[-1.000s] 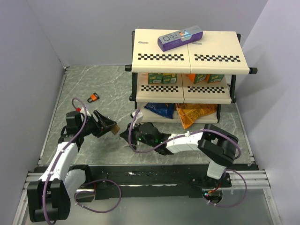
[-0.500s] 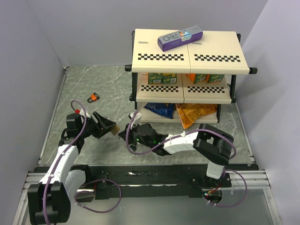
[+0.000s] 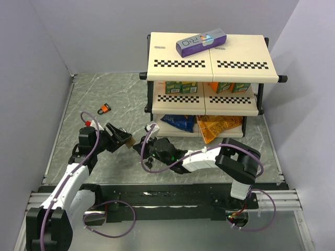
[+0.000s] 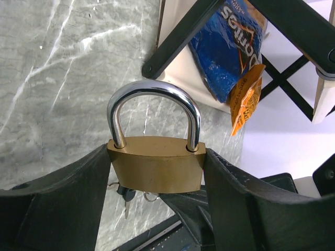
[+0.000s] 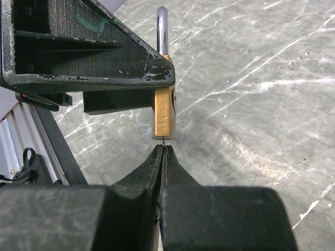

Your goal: Unlock with the key

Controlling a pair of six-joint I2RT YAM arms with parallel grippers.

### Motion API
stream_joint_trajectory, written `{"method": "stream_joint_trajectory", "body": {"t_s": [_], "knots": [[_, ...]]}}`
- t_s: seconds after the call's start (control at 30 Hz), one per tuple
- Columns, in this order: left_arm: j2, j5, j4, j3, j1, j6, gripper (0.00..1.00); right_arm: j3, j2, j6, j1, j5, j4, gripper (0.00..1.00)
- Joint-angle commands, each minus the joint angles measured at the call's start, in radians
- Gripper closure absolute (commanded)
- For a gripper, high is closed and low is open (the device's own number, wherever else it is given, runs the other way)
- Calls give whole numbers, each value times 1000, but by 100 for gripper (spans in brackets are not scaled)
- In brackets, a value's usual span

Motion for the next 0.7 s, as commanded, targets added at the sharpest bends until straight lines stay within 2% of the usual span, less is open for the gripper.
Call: {"method": "stream_joint_trajectory", "body": {"t_s": [0.0,0.27,0.67], "knots": [[-39,167,32,6,-57,-72,99,39,-5,2,-7,45,156,100],[-54,173,28,51,-57,-12,99,1,-40,80,-34,-48,159,100],[-94,242,69,60,-56,48,99,-79,-76,241,-116,-171,269,100]]}}
